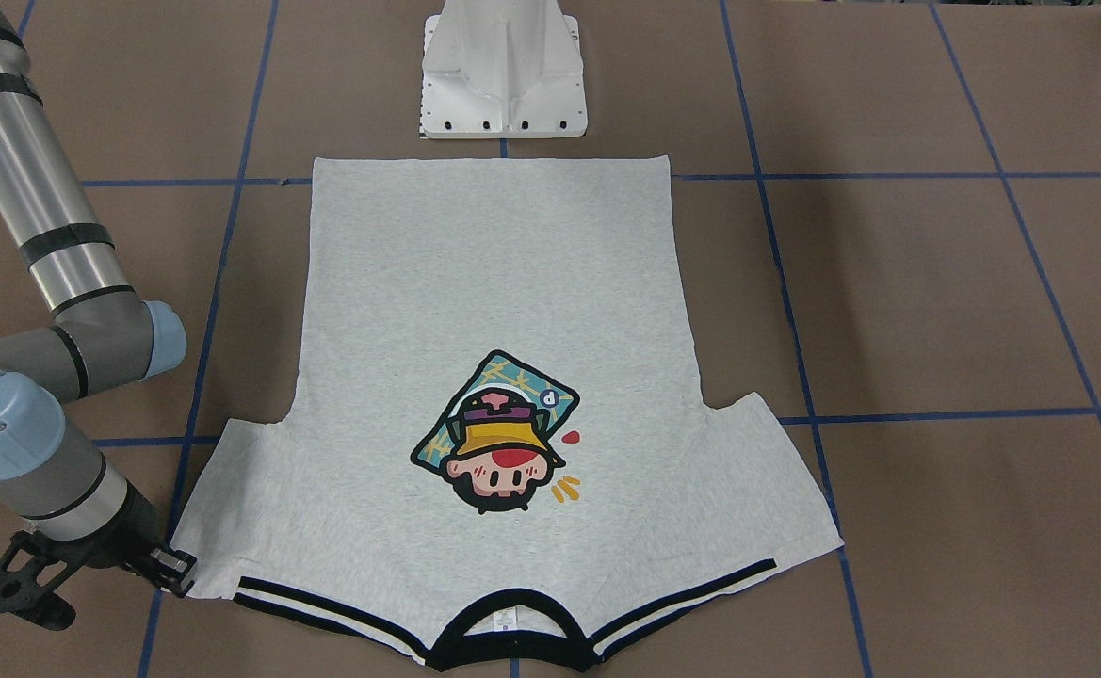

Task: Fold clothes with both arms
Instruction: 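Move the right gripper toward the T-shirt collar farthest from the robot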

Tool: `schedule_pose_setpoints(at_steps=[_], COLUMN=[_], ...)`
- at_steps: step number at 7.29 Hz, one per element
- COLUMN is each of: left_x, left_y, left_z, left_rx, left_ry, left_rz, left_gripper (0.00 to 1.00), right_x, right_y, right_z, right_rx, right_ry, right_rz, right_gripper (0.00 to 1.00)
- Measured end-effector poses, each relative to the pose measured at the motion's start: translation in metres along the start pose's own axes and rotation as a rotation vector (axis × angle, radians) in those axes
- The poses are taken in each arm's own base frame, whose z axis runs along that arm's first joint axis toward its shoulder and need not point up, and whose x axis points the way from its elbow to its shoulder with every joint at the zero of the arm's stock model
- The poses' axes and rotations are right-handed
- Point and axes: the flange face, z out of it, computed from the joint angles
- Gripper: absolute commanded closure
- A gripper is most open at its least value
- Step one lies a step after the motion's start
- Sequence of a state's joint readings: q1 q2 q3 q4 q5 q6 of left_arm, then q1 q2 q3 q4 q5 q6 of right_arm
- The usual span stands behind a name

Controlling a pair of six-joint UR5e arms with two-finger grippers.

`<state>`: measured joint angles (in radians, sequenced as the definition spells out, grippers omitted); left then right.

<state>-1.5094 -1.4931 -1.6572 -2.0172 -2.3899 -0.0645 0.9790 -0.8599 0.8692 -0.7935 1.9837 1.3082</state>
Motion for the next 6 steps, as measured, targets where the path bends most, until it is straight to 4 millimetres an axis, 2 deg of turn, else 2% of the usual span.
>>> schedule_pose_setpoints(at_steps=[3, 4, 5, 6], left_x=[0.000, 0.000, 0.000, 0.000], left_y=[0.000, 0.000, 0.000, 0.000], left_z=[0.000, 0.000, 0.000, 0.000], left_rx=[-0.001, -0.001, -0.001, 0.000], left_ry=[0.000, 0.000, 0.001, 0.001], left_rz=[-0.001, -0.001, -0.001, 0.000], left_gripper=[0.00, 0.00, 0.00, 0.00], right_x=[-0.013, -0.026, -0.045, -0.073], right_y=[0.003, 0.013, 0.032, 0.053], right_z=[-0.014, -0.023, -0.027, -0.029], right_rx=[0.005, 0.003, -0.011, -0.029], right_ry=[-0.033, -0.062, -0.090, -0.116], right_rz=[-0.004, -0.006, 0.000, 0.029], right_gripper=[1.00, 1.00, 1.00, 1.00])
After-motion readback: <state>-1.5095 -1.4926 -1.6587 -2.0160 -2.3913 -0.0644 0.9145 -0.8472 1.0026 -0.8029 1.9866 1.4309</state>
